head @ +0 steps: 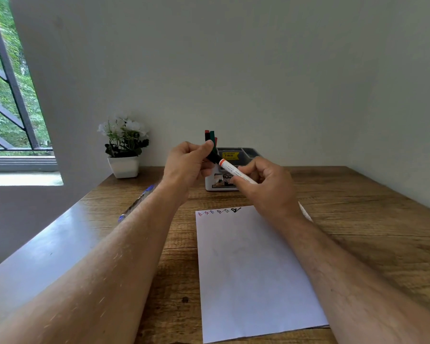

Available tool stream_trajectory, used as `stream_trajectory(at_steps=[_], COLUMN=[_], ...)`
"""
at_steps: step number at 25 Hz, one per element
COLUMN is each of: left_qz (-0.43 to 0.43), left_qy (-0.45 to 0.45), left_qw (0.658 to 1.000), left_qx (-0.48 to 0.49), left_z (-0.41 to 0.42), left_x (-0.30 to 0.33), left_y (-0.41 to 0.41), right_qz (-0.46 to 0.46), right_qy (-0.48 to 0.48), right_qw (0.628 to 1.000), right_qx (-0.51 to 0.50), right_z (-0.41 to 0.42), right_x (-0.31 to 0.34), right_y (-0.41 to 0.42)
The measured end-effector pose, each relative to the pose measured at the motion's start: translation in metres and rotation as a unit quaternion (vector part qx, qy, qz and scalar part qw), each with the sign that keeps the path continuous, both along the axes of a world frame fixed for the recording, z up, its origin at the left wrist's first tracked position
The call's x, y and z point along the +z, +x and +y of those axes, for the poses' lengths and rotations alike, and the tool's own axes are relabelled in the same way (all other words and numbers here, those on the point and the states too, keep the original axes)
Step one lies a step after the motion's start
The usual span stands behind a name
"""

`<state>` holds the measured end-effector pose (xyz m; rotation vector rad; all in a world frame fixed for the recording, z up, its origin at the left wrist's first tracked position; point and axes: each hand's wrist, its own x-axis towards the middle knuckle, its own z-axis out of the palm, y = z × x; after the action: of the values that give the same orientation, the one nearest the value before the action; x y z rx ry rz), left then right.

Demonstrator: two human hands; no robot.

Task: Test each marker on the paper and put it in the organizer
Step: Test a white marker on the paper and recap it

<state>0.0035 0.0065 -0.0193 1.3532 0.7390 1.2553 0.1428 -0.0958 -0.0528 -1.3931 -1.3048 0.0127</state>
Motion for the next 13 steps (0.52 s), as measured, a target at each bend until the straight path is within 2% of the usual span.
stream_trajectory(at_steps=[3, 6, 9, 13], left_qz=[-0.009, -0.039, -0.053, -0.063], left_qy=[0.013, 0.007, 0.006, 0.008], left_qw=[1.000, 0.999, 0.998, 0.997], left_qx=[0.002, -0.020, -0.032, -0.042], left_z=[-0.0002, -0.0003, -0.0017, -0.0043], left_x=[-0.0027, -0.0026, -0.0006, 0.0000], left_y=[0.0024, 0.0019, 0.0023, 0.0046], right_qz=[-0.030, -0.013, 0.016, 0.097], right_qy=[-0.001, -0.009, -0.018, -0.045], right_qw=[1.000, 1.000, 1.000, 0.993], right_qx=[-0.006, 0.000, 0.007, 0.053], right_z=[0.0009, 0.0028, 0.0034, 0.0029], right_x=[-0.0014, -0.0007, 0.0013, 0.0059], right_y=[0.0000, -0.0018, -0.0042, -0.0053])
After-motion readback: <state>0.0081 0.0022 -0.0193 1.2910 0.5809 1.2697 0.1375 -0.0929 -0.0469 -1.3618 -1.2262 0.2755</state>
